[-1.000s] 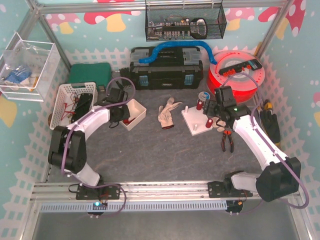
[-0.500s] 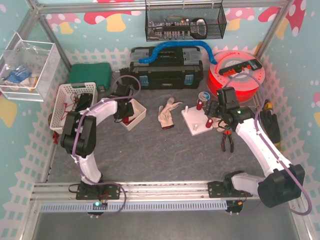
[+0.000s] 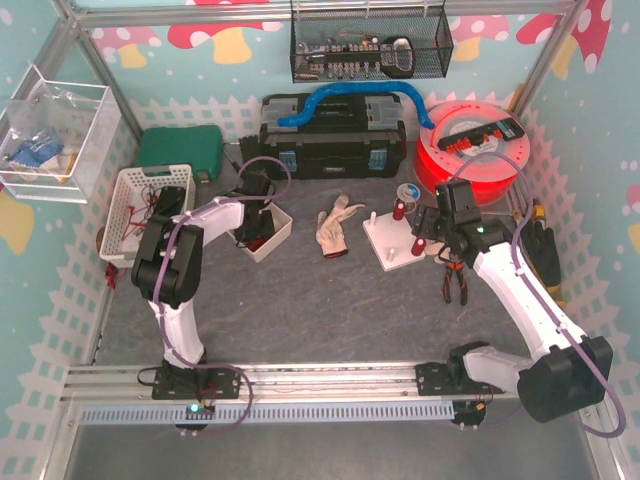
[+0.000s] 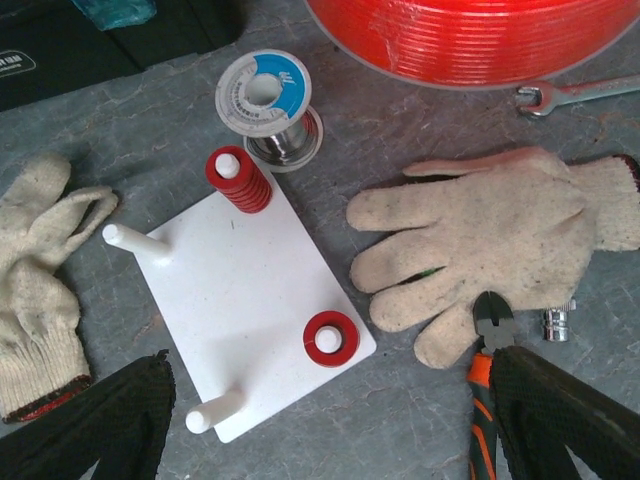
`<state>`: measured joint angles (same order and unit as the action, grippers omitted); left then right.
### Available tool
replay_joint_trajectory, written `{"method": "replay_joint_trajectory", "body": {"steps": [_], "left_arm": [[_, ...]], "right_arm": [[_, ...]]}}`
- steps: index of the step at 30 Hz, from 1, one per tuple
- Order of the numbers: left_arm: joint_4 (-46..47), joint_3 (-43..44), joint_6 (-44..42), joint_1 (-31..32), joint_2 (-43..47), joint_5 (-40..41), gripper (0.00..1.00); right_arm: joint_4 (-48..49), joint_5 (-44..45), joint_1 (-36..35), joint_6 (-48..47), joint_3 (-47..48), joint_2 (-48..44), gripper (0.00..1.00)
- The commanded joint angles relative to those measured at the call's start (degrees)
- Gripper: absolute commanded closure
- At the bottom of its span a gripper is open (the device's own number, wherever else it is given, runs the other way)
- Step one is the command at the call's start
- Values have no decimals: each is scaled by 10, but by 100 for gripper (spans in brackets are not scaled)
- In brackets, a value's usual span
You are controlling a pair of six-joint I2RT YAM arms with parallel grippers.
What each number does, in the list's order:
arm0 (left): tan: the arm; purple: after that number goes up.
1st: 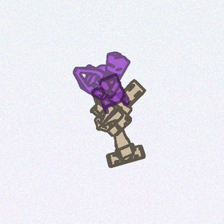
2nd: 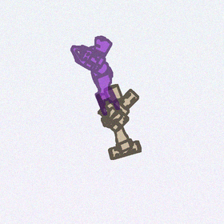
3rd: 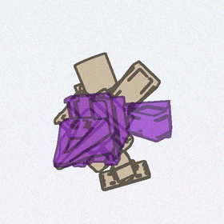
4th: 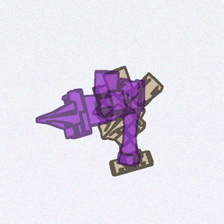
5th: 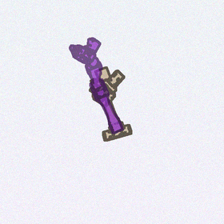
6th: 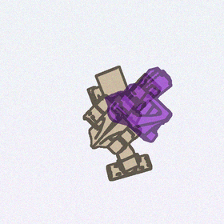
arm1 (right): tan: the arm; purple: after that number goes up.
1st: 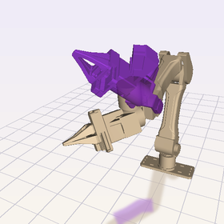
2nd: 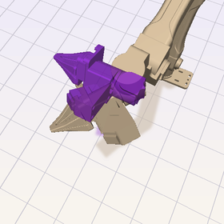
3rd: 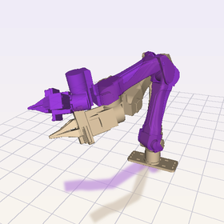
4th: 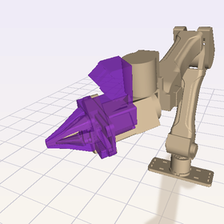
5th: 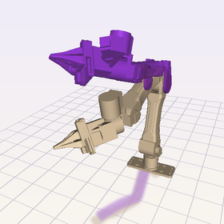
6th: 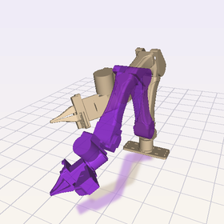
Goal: Install the large spring
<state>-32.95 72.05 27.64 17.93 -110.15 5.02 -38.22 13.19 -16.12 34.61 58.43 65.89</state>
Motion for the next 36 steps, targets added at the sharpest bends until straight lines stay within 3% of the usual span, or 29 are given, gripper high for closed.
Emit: {"method": "replay_joint_trajectory", "body": {"steps": [1,10,20,25,28,36], "left_arm": [[-30,14,-39,3,17,12,47],[-54,48,-217,6,63,3,46],[-104,65,-388,-3,79,-31,59],[-133,67,-406,-12,78,-48,62],[-136,59,-412,-14,75,-52,57],[-143,50,-420,-11,41,-81,56]], "right_arm": [[-9,12,3,14,-17,-15,14],[-5,-4,3,16,-6,6,14],[-15,-20,3,8,11,11,15],[-30,-16,3,6,27,14,16],[-38,-14,3,5,32,12,16],[-49,0,3,-8,37,8,16]]}}
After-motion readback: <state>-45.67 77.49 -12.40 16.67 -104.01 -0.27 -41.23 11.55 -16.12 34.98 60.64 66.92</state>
